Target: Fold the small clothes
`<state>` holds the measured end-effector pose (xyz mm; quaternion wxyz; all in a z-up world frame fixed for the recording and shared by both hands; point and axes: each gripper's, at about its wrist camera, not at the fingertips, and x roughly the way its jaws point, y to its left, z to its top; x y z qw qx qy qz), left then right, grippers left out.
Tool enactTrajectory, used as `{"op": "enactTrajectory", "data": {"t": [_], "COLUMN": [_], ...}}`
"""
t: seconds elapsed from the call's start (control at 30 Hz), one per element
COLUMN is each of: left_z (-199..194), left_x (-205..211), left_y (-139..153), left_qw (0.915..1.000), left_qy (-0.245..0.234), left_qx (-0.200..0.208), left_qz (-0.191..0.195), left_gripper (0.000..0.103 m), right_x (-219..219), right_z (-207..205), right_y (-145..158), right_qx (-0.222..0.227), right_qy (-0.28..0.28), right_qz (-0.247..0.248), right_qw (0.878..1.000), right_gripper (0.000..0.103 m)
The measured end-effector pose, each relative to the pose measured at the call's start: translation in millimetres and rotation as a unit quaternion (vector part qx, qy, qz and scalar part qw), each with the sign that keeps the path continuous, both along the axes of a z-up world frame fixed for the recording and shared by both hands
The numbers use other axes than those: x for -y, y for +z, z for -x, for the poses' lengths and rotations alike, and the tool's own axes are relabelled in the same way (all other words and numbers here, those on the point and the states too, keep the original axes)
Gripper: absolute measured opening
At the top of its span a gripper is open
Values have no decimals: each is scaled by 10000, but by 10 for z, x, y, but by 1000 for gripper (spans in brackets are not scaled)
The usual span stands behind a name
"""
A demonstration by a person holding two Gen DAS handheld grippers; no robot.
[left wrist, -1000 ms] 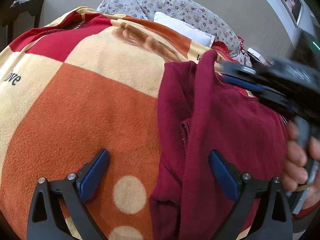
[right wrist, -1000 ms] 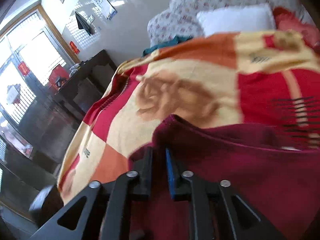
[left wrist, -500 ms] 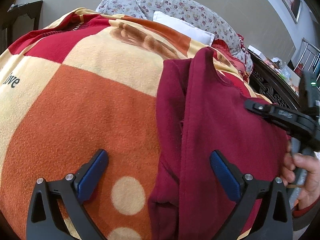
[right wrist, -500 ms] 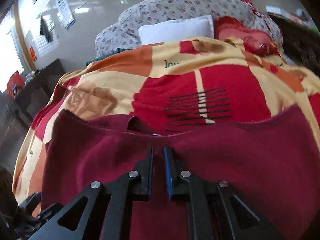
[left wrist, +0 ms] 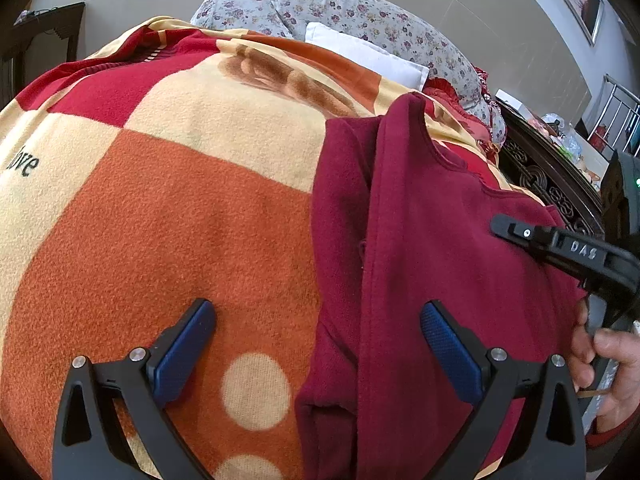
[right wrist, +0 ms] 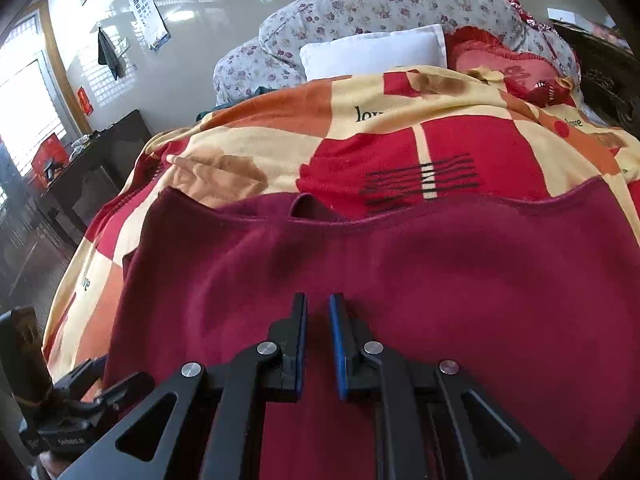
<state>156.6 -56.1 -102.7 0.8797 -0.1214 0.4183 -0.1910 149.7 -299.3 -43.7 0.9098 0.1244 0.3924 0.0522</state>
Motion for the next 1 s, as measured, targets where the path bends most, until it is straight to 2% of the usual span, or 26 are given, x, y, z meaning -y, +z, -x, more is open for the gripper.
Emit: {"op": "enactTrajectory", "data": {"t": [0.2,0.4,0.57,0.63,0.7,0.77,0.8,0.87,0.9,0.93,0.97,1.0], "left_z": [-8,-12,-20,-22,-6,15,3,-35,-48,-49,-25,37], "left_x": [7,11,32,98,170,200,211,134,93,51,40,58], "left_y": [-3,-10,-9,-3,8,19,17,26,33,55,100,176], "left_qw": [10000,10000,10000,9997,9995,9988,9956,9918,9886,9819,9782,9780], "left_qy": [-11,-32,6,0,-206,-422,-648,-407,-346,-378,-441,-513], "left_qx": [9,3,-16,-34,-112,-235,-431,-671,-737,-788,-718,-519], "left_qz": [-8,-4,-76,-249,-201,114,518,1013,1263,1680,1900,1953], "left_gripper": [103,103,103,103,102,83,58,48,35,30,30,30], "right_x": [-24,84,89,105,142,146,152,190,216,261,300,344], "right_z": [187,205,346,309,223,203,204,233,250,272,295,323], "right_y": [93,-135,44,-60,-196,-150,-108,-23,14,60,100,153], "right_qx": [114,-33,182,61,-92,-103,-133,-115,-103,-71,-20,68], "right_qy": [171,110,263,212,224,235,228,274,304,320,319,302], "right_qz": [-167,-546,-671,-593,-759,-795,-861,-1193,-1384,-1637,-1840,-2042], "right_qw": [9996,9984,9972,9980,9968,9965,9959,9924,9899,9860,9824,9784], "right_gripper": [13,13,14,17,16,16,17,20,28,35,52,68]}}
